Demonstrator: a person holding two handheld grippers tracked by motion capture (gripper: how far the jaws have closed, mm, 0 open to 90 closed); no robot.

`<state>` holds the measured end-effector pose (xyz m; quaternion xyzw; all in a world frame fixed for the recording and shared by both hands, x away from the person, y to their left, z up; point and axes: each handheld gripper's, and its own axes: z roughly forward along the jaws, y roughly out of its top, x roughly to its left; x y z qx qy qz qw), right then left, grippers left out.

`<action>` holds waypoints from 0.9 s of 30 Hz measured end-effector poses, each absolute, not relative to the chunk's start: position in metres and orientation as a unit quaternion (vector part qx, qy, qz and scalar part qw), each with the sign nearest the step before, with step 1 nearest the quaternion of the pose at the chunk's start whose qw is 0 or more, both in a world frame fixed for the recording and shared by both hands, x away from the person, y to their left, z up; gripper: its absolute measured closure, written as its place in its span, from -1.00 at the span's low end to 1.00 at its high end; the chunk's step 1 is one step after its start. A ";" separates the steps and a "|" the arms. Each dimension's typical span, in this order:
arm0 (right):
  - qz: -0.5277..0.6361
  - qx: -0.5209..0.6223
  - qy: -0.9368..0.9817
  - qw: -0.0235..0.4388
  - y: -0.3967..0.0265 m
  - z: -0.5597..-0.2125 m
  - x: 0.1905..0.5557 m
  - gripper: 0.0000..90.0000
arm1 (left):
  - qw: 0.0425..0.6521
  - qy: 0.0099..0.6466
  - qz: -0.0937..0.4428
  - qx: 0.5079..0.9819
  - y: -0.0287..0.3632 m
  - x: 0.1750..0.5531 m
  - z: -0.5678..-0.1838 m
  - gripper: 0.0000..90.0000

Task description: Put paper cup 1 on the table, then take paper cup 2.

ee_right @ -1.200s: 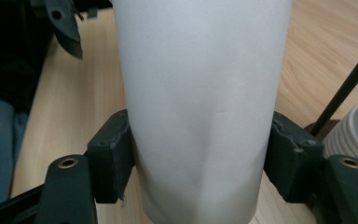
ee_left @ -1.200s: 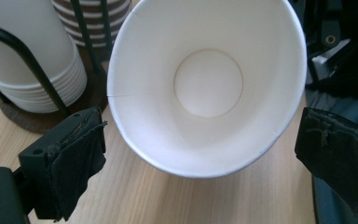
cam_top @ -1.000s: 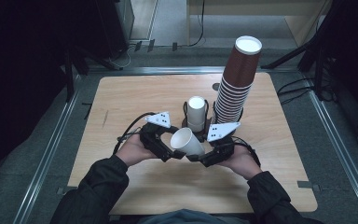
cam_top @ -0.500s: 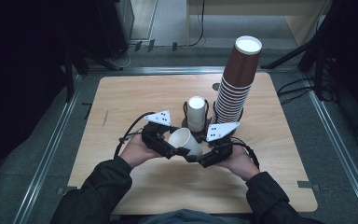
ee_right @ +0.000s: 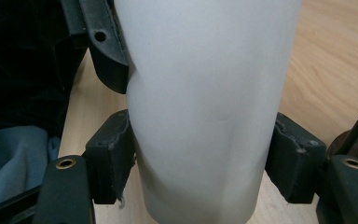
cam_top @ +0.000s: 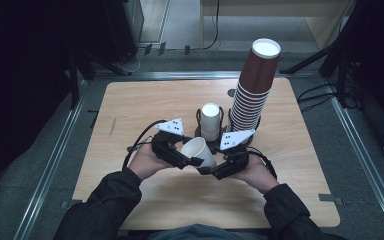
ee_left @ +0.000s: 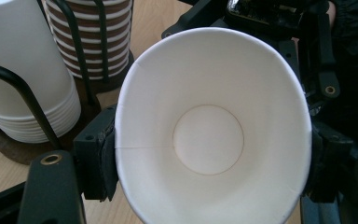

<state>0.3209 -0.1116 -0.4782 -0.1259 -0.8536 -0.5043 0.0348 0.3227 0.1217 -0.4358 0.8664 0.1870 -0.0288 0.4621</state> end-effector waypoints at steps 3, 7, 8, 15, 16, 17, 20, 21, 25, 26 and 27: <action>-0.496 -0.123 -0.859 0.033 -0.111 -0.478 0.321 -0.39 | 0.462 0.186 -0.026 0.867 0.122 0.322 -0.435 -0.49; -0.479 -0.126 -0.868 0.026 -0.111 -0.480 0.320 -0.52 | 0.463 0.185 -0.025 0.867 0.123 0.322 -0.434 -0.49; -0.472 -0.129 -0.872 0.026 -0.111 -0.481 0.319 -0.54 | 0.462 0.184 -0.022 0.868 0.123 0.322 -0.434 -0.49; -0.457 -0.130 -0.879 0.018 -0.111 -0.481 0.318 -0.56 | 0.457 0.187 -0.016 0.869 0.128 0.323 -0.433 -0.49; -0.455 -0.130 -0.881 0.016 -0.112 -0.482 0.318 -0.56 | 0.454 0.188 -0.013 0.871 0.129 0.324 -0.432 -0.49; -0.450 -0.134 -0.883 0.015 -0.112 -0.482 0.318 -0.56 | 0.451 0.187 -0.010 0.873 0.129 0.324 -0.432 -0.49; -0.440 -0.139 -0.887 0.012 -0.115 -0.483 0.318 -0.56 | 0.443 0.188 -0.005 0.877 0.131 0.325 -0.433 -0.49; -0.438 -0.141 -0.888 0.013 -0.116 -0.483 0.318 -0.56 | 0.441 0.189 -0.004 0.878 0.131 0.325 -0.433 -0.49; -0.442 -0.148 -0.885 0.003 -0.123 -0.481 0.319 -0.57 | 0.429 0.186 -0.002 0.884 0.131 0.326 -0.435 -0.49; -0.441 -0.151 -0.885 0.002 -0.125 -0.481 0.319 -0.57 | 0.427 0.186 -0.002 0.885 0.131 0.326 -0.435 -0.49; -0.440 -0.153 -0.885 0.001 -0.126 -0.481 0.319 -0.57 | 0.425 0.185 0.000 0.886 0.130 0.327 -0.436 -0.49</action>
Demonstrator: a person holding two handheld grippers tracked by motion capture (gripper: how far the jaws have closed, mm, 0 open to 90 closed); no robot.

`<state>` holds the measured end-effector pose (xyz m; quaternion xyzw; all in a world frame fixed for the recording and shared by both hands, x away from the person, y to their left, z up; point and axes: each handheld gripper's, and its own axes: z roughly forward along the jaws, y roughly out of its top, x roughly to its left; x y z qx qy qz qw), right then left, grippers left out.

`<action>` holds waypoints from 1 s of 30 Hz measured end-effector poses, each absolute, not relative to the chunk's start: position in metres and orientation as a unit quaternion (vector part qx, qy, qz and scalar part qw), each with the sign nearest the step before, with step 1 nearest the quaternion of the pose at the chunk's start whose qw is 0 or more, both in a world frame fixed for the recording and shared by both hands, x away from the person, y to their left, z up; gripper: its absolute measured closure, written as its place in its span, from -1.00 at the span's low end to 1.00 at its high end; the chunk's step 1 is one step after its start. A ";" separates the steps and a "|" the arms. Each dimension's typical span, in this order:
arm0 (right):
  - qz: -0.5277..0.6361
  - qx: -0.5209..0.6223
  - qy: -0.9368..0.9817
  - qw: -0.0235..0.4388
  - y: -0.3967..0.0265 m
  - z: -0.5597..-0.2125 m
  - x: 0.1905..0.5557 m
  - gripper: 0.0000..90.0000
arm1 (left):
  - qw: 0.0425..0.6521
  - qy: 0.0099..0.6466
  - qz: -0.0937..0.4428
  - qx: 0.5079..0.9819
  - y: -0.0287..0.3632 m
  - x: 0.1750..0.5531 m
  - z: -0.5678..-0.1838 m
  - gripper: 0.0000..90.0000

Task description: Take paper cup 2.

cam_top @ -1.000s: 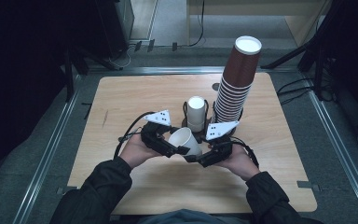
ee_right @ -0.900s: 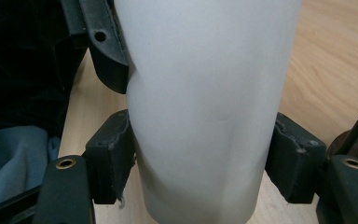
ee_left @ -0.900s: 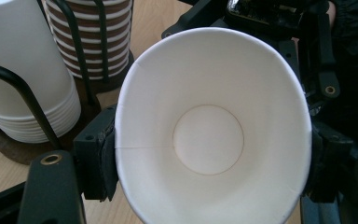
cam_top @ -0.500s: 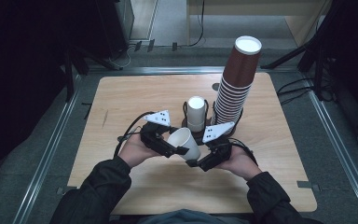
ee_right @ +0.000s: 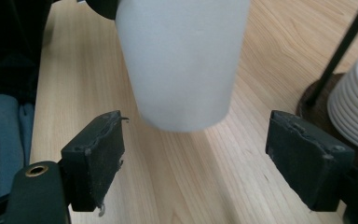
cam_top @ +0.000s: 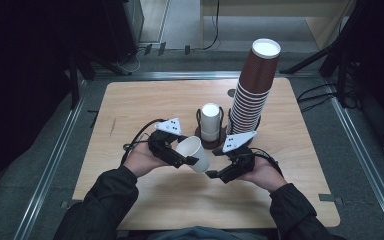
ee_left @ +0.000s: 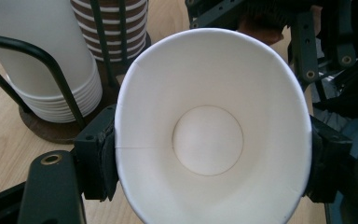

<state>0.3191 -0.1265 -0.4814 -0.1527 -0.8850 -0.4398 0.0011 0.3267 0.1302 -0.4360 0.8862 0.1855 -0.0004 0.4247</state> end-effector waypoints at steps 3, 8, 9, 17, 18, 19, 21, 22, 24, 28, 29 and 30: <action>-0.434 -0.159 -0.887 -0.003 -0.130 -0.481 0.319 -0.57 | 0.413 0.181 0.003 0.893 0.129 0.327 -0.438 -0.49; -0.430 -0.172 -0.886 -0.016 -0.134 -0.483 0.321 -0.57 | 0.399 0.184 0.007 0.898 0.132 0.328 -0.441 -0.49; -0.428 -0.174 -0.887 -0.019 -0.134 -0.483 0.321 -0.57 | 0.397 0.189 0.008 0.898 0.133 0.329 -0.441 -0.49; -0.433 -0.200 -0.879 -0.015 -0.134 -0.483 0.325 -0.57 | 0.392 0.214 0.020 0.894 0.148 0.333 -0.440 -0.50; -0.434 -0.200 -0.878 -0.015 -0.134 -0.483 0.325 -0.57 | 0.392 0.217 0.022 0.894 0.150 0.333 -0.440 -0.50; -0.435 -0.197 -0.878 -0.015 -0.134 -0.483 0.326 -0.57 | 0.392 0.221 0.022 0.893 0.152 0.333 -0.440 -0.50; -0.436 -0.194 -0.879 -0.014 -0.134 -0.482 0.326 -0.57 | 0.392 0.226 0.024 0.892 0.156 0.334 -0.440 -0.50; -0.437 -0.193 -0.878 -0.014 -0.134 -0.482 0.326 -0.57 | 0.391 0.229 0.025 0.891 0.158 0.335 -0.440 -0.50; -0.437 -0.192 -0.878 -0.015 -0.134 -0.482 0.327 -0.57 | 0.391 0.235 0.026 0.889 0.163 0.336 -0.440 -0.50; -0.435 -0.191 -0.880 -0.015 -0.133 -0.483 0.328 -0.57 | 0.388 0.248 0.027 0.887 0.172 0.339 -0.442 -0.50; -0.432 -0.192 -0.881 -0.015 -0.133 -0.483 0.328 -0.57 | 0.389 0.252 0.028 0.886 0.174 0.340 -0.442 -0.50; -0.432 -0.192 -0.881 -0.015 -0.134 -0.484 0.328 -0.57 | 0.387 0.255 0.029 0.885 0.176 0.341 -0.442 -0.50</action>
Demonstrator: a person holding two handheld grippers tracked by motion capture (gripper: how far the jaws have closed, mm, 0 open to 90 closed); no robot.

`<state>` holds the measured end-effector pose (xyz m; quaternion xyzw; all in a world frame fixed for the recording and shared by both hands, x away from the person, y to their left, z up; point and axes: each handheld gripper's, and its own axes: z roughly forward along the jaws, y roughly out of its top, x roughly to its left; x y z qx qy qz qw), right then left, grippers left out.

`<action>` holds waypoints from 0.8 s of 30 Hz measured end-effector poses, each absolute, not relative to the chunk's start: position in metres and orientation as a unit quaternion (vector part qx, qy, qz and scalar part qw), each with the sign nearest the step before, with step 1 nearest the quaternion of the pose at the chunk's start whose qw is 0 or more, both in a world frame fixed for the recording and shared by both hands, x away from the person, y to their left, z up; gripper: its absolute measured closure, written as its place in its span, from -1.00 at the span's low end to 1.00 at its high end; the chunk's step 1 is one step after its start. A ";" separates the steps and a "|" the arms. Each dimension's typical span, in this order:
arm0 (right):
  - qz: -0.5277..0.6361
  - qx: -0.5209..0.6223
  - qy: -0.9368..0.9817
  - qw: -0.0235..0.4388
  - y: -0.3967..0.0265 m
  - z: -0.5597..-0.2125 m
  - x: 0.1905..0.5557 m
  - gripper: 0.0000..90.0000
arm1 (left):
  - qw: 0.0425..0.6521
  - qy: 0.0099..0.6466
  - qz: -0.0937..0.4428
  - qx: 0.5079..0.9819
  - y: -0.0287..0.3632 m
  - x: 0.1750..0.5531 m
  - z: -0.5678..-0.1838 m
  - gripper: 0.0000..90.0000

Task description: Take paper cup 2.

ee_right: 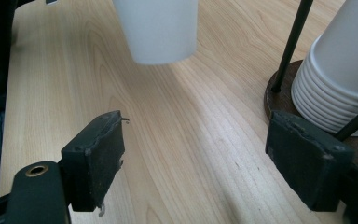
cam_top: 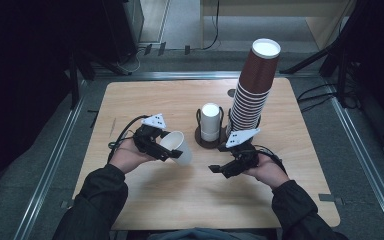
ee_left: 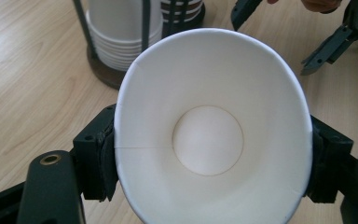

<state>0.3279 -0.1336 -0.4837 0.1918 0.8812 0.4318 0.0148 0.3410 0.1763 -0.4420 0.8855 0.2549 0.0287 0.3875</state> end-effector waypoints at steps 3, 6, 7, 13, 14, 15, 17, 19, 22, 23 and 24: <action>0.430 0.194 0.882 0.017 -0.134 -0.484 0.329 -0.56 | 0.395 0.263 0.025 0.880 0.183 0.345 -0.443 -0.50; 0.429 0.195 0.882 0.017 -0.135 -0.484 0.329 -0.56 | 0.394 0.273 0.029 0.877 0.188 0.348 -0.443 -0.50; 0.428 0.196 0.882 0.018 -0.135 -0.485 0.329 -0.56 | 0.392 0.275 0.033 0.877 0.190 0.348 -0.443 -0.50; 0.422 0.204 0.883 0.022 -0.139 -0.487 0.325 -0.56 | 0.384 0.286 0.049 0.877 0.204 0.357 -0.445 -0.50; 0.420 0.208 0.883 0.022 -0.140 -0.487 0.324 -0.56 | 0.384 0.291 0.048 0.875 0.206 0.358 -0.445 -0.50; 0.420 0.208 0.883 0.023 -0.141 -0.487 0.324 -0.56 | 0.383 0.296 0.049 0.873 0.210 0.360 -0.446 -0.50; 0.420 0.212 0.882 0.027 -0.141 -0.488 0.324 -0.56 | 0.378 0.302 0.052 0.873 0.214 0.363 -0.448 -0.50; 0.417 0.213 0.883 0.025 -0.142 -0.488 0.323 -0.56 | 0.367 0.304 0.061 0.877 0.216 0.365 -0.448 -0.50; 0.415 0.213 0.884 0.025 -0.144 -0.490 0.322 -0.56 | 0.366 0.314 0.064 0.874 0.223 0.370 -0.449 -0.50; 0.415 0.214 0.884 0.026 -0.144 -0.490 0.321 -0.56 | 0.366 0.318 0.066 0.872 0.225 0.372 -0.449 -0.50; 0.415 0.216 0.883 0.026 -0.145 -0.490 0.321 -0.56 | 0.365 0.321 0.068 0.872 0.228 0.373 -0.449 -0.51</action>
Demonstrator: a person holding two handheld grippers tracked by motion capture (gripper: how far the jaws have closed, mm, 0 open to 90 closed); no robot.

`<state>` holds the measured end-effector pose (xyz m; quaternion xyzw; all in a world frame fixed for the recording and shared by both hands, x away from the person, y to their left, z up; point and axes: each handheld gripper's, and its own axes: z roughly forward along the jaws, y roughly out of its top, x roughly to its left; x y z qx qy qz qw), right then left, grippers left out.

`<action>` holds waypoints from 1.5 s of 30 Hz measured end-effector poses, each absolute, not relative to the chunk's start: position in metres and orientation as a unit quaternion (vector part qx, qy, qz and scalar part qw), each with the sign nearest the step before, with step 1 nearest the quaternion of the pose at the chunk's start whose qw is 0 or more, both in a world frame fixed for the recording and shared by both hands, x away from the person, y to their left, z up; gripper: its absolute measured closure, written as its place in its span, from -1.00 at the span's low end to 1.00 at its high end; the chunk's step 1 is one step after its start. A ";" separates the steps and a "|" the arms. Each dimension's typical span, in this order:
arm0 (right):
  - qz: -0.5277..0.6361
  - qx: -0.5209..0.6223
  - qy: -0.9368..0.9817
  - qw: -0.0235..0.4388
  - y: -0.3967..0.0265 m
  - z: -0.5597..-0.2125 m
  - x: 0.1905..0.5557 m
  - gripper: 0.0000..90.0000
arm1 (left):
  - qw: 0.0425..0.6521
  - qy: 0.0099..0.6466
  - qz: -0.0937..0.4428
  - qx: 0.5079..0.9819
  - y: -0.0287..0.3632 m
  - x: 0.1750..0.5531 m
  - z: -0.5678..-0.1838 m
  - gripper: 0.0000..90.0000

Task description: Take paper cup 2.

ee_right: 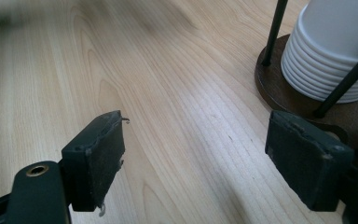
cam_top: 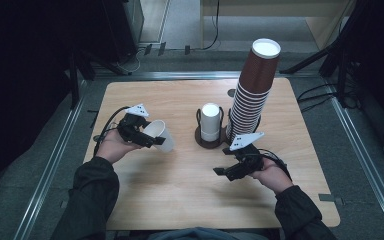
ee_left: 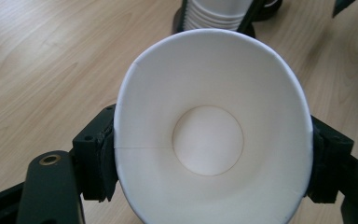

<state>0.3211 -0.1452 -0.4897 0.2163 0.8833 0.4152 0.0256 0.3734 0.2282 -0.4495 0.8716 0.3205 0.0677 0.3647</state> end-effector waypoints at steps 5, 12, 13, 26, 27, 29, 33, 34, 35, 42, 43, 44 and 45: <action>0.417 0.220 0.882 0.027 -0.148 -0.490 0.323 -0.56 | 0.358 0.346 0.081 0.863 0.244 0.379 -0.452 -0.51; 0.416 0.219 0.882 0.026 -0.147 -0.489 0.322 -0.56 | 0.331 0.377 0.115 0.857 0.261 0.382 -0.455 -0.51; 0.416 0.219 0.882 0.026 -0.147 -0.489 0.322 -0.56 | 0.330 0.381 0.115 0.856 0.263 0.383 -0.456 -0.51; 0.413 0.222 0.883 0.020 -0.146 -0.492 0.325 -0.56 | 0.288 0.428 0.145 0.845 0.283 0.397 -0.468 -0.52; 0.412 0.223 0.883 0.021 -0.146 -0.492 0.325 -0.56 | 0.284 0.428 0.146 0.845 0.283 0.398 -0.470 -0.52; 0.411 0.223 0.884 0.019 -0.146 -0.492 0.325 -0.56 | 0.272 0.428 0.153 0.848 0.282 0.398 -0.471 -0.52; 0.411 0.225 0.883 0.020 -0.144 -0.493 0.325 -0.56 | 0.253 0.423 0.161 0.855 0.277 0.398 -0.473 -0.53; 0.409 0.225 0.884 0.020 -0.144 -0.493 0.325 -0.56 | 0.247 0.423 0.163 0.856 0.276 0.398 -0.474 -0.54; 0.407 0.225 0.885 0.021 -0.144 -0.493 0.325 -0.56 | 0.246 0.424 0.160 0.857 0.275 0.398 -0.474 -0.54; 0.412 0.229 0.882 0.020 -0.146 -0.491 0.324 -0.56 | 0.242 0.420 0.160 0.860 0.272 0.399 -0.477 -0.59; 0.413 0.230 0.881 0.019 -0.146 -0.491 0.324 -0.56 | 0.242 0.420 0.160 0.860 0.272 0.399 -0.477 -0.60; 0.414 0.231 0.880 0.017 -0.147 -0.491 0.324 -0.56 | 0.243 0.420 0.159 0.860 0.272 0.399 -0.477 -0.61; 0.414 0.232 0.880 0.017 -0.147 -0.491 0.325 -0.56 | 0.244 0.420 0.157 0.860 0.272 0.399 -0.477 -0.61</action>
